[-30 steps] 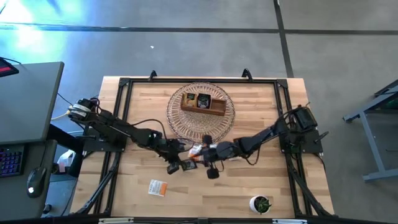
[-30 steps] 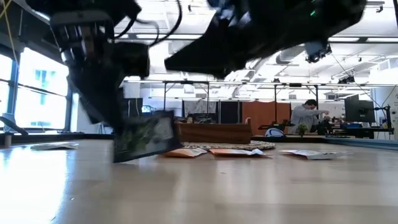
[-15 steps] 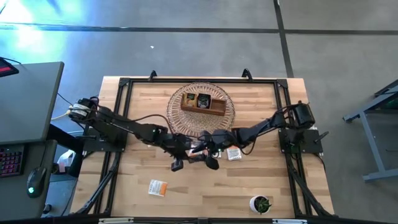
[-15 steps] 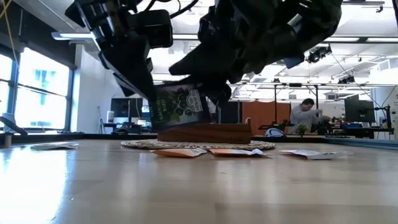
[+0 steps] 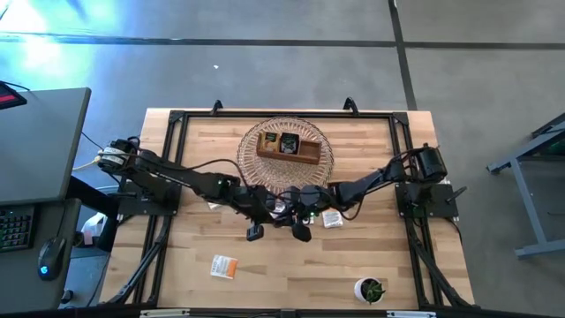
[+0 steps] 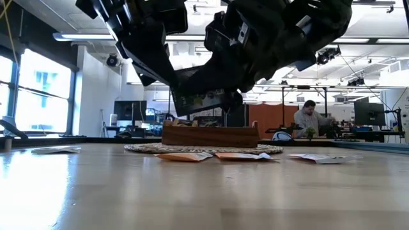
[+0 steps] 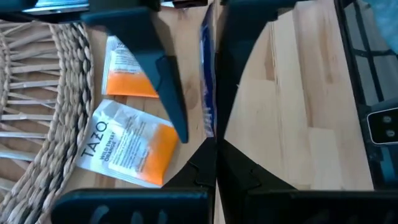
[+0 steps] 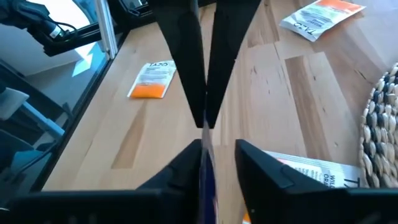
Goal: Pick & Place Tea
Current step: Put the black tea bag into the middle section of the wooden organizer
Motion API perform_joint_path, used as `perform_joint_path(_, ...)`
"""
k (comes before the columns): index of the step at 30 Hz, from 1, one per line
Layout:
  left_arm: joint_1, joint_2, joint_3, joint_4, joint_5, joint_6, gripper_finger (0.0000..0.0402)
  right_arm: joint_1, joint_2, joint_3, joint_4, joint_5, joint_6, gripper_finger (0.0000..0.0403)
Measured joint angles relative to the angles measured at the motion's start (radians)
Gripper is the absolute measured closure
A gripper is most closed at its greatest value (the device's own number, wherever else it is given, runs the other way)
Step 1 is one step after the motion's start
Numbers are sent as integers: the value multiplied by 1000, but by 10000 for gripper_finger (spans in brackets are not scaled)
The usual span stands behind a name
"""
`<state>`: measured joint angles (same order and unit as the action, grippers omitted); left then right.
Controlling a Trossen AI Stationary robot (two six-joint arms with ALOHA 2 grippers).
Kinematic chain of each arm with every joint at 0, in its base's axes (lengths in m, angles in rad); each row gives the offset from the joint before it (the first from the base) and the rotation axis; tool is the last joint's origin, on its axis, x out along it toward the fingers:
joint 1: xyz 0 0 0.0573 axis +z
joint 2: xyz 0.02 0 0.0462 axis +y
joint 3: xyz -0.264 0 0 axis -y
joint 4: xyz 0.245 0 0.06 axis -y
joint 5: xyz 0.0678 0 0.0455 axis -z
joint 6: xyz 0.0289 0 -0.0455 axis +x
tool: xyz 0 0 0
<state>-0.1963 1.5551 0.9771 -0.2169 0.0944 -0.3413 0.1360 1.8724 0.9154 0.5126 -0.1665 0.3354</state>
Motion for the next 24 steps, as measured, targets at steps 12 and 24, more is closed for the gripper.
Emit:
perform_joint_path(12,0,0,0,-11,-23,-3,401,34,0,0,0,47,-48,382)
perform_joint_path(24,-1,1,0,-2,-45,110,400,84,0,0,-10,140,-21,385)
